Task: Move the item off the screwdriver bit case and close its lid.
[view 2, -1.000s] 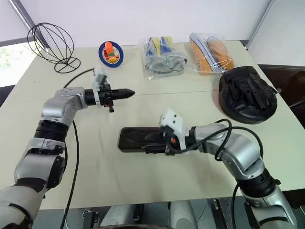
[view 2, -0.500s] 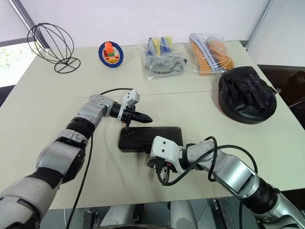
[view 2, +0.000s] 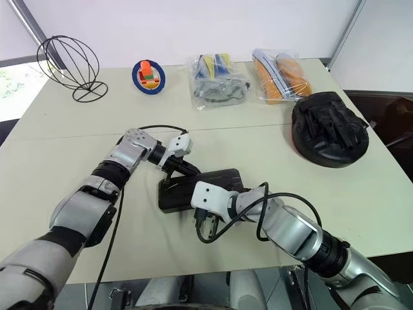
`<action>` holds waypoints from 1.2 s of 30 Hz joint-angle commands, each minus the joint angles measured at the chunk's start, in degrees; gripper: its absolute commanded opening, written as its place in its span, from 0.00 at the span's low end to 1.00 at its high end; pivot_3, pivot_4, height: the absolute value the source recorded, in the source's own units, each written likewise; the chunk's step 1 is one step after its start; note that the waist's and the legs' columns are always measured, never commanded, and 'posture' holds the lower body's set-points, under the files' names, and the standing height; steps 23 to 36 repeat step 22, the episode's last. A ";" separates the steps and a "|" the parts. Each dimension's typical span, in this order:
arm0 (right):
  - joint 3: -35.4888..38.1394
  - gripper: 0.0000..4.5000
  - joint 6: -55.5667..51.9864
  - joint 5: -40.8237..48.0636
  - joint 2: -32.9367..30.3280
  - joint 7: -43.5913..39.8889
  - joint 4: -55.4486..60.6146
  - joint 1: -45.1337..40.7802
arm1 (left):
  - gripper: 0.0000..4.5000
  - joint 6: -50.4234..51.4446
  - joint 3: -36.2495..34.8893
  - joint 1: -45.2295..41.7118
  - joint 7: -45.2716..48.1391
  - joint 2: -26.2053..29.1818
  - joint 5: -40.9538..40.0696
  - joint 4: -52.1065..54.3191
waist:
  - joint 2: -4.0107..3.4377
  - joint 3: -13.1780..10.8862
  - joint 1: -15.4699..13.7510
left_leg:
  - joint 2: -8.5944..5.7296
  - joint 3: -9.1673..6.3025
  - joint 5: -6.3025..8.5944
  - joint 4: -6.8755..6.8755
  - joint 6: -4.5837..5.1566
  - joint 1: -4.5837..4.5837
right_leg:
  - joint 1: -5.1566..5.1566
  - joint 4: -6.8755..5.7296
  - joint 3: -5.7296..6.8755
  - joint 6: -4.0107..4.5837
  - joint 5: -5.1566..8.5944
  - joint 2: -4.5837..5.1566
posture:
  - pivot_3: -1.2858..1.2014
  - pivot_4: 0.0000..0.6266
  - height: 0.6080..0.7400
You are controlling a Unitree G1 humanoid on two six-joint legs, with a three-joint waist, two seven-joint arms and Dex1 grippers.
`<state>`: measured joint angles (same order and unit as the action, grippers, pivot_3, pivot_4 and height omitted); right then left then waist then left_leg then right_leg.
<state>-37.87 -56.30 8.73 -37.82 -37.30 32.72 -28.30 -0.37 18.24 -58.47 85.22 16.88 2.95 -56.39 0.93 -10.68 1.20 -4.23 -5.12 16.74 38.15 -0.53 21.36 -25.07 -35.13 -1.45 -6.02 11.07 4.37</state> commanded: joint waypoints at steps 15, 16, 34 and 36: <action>50.02 0.01 -13.47 47.24 5.25 -11.03 11.25 13.85 | 0.00 -3.87 -16.92 -4.24 -19.55 -0.07 -7.64 -7.31 | 0.44 0.33 -0.73 | -0.09 -0.10 0.08 0.08 0.14 0.12 | 0.02 0.14 0.03 -0.02 -0.03 0.10 | 0.52 0.24 1.00; 54.82 0.01 -13.47 52.08 5.49 -9.04 8.63 12.94 | 0.00 -1.57 -19.21 -3.69 -19.21 1.29 -9.84 -5.39 | 0.43 0.33 -0.58 | -0.09 -0.10 0.08 0.07 0.14 0.11 | 0.02 0.10 0.03 -0.02 -0.03 0.11 | 0.52 0.24 1.00; 58.84 0.01 -5.20 45.98 5.01 -0.24 -3.63 7.62 | 0.00 13.45 -27.99 8.76 -25.13 8.64 -18.16 18.21 | 0.38 0.35 -0.20 | -0.05 -0.07 0.08 -0.06 0.13 0.03 | -0.04 0.02 -0.03 0.00 -0.02 0.13 | 0.52 0.24 1.00; 58.84 0.01 -5.20 45.98 5.01 -0.24 -3.63 7.62 | 0.00 13.45 -27.99 8.76 -25.13 8.64 -18.16 18.21 | 0.38 0.35 -0.20 | -0.05 -0.07 0.08 -0.06 0.13 0.03 | -0.04 0.02 -0.03 0.00 -0.02 0.13 | 0.52 0.24 1.00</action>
